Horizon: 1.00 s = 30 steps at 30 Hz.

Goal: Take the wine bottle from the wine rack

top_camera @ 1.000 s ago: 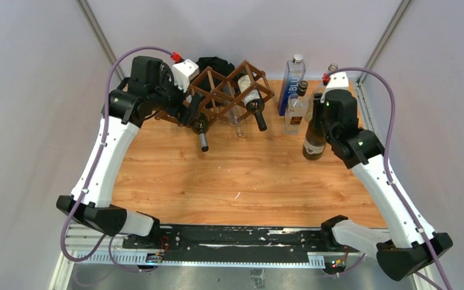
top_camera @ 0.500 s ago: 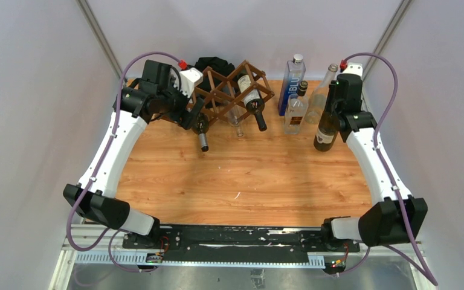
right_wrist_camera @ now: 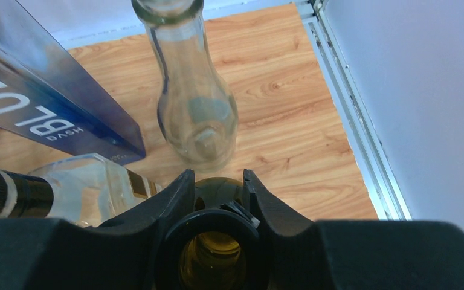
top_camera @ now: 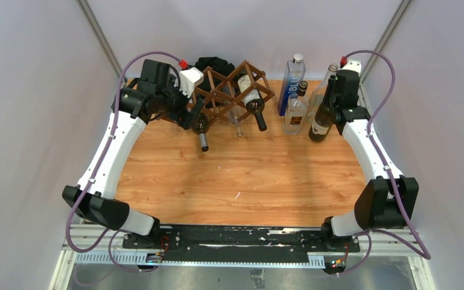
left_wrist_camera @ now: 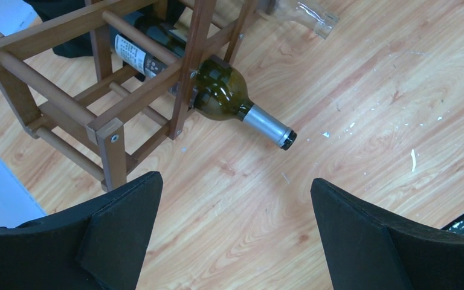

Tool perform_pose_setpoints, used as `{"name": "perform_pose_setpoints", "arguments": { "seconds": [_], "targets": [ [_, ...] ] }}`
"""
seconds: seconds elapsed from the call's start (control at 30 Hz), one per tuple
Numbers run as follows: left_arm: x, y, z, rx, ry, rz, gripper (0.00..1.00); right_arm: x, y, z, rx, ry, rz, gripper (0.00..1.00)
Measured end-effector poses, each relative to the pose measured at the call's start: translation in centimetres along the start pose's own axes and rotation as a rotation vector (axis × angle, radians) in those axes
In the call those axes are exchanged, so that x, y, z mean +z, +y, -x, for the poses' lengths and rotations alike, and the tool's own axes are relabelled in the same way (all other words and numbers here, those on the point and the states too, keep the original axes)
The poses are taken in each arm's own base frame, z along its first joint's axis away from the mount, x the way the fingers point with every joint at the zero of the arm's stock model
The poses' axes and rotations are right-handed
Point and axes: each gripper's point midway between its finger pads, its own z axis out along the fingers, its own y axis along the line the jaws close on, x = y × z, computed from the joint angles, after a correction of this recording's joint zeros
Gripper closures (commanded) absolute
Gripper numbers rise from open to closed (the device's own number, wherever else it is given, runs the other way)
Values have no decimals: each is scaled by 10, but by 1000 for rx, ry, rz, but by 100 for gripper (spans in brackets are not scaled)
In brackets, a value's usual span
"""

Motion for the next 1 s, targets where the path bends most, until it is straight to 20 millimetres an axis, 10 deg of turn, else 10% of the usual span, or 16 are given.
{"name": "perform_pose_setpoints", "arguments": {
  "seconds": [0.5, 0.77, 0.87, 1.0],
  "targets": [
    [-4, -1, 6, 27, -23, -11, 0, 15, 4, -8, -2, 5, -1, 99],
    [-5, -6, 7, 24, -33, -33, 0, 20, 5, -14, -1, 18, -2, 69],
    [-5, -6, 8, 24, -35, -36, 0, 21, 6, -14, 2, 12, 0, 38],
    [-5, -7, 8, 23, -37, -38, 0, 18, 8, -10, 31, 0, 11, 23]
  ]
}}
